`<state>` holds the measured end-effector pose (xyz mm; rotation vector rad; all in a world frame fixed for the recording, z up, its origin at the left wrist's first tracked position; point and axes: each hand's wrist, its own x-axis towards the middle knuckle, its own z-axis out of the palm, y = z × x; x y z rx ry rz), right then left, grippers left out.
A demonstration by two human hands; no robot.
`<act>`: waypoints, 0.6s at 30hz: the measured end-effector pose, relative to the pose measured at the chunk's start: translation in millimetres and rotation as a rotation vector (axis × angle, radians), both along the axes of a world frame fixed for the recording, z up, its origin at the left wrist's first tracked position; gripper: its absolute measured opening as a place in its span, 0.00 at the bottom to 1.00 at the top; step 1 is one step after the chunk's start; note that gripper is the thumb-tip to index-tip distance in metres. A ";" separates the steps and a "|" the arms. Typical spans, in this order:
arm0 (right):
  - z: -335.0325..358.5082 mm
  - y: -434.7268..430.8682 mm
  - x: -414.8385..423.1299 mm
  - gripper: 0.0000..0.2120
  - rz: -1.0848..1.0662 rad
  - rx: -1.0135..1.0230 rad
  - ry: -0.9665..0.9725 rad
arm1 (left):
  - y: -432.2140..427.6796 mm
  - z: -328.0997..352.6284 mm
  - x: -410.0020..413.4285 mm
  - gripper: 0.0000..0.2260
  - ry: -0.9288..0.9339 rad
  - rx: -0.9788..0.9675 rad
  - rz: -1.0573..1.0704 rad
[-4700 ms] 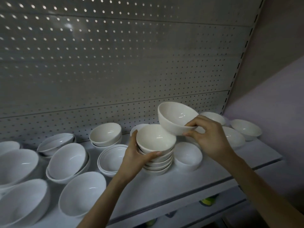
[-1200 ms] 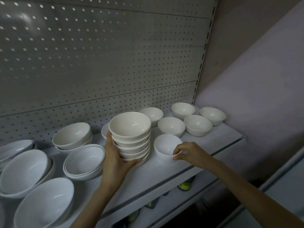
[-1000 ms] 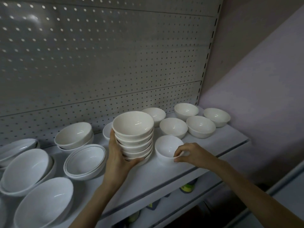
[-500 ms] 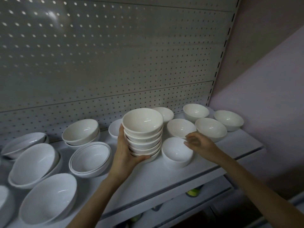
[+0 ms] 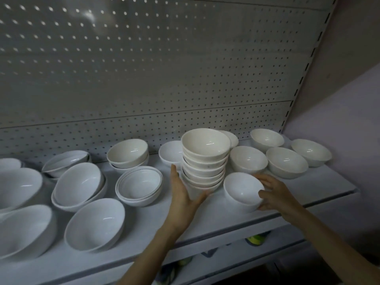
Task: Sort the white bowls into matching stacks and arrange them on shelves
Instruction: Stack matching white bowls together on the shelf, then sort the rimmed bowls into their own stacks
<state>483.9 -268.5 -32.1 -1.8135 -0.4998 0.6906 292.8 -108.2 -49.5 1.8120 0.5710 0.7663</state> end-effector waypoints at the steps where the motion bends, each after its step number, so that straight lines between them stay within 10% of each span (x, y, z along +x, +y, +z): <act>1: -0.1 -2.1 -4.6 0.21 -0.009 -0.006 0.003 | -7.0 -6.3 -6.1 0.45 -0.001 -0.045 0.034; 8: -0.2 -3.8 -53.2 0.21 0.049 0.033 0.066 | -27.0 -33.7 -41.2 0.22 0.032 -0.318 -0.002; 18: -5.6 55.4 -136.4 0.19 0.078 0.121 0.083 | -2.5 -25.1 -89.6 0.15 -0.020 -0.307 0.008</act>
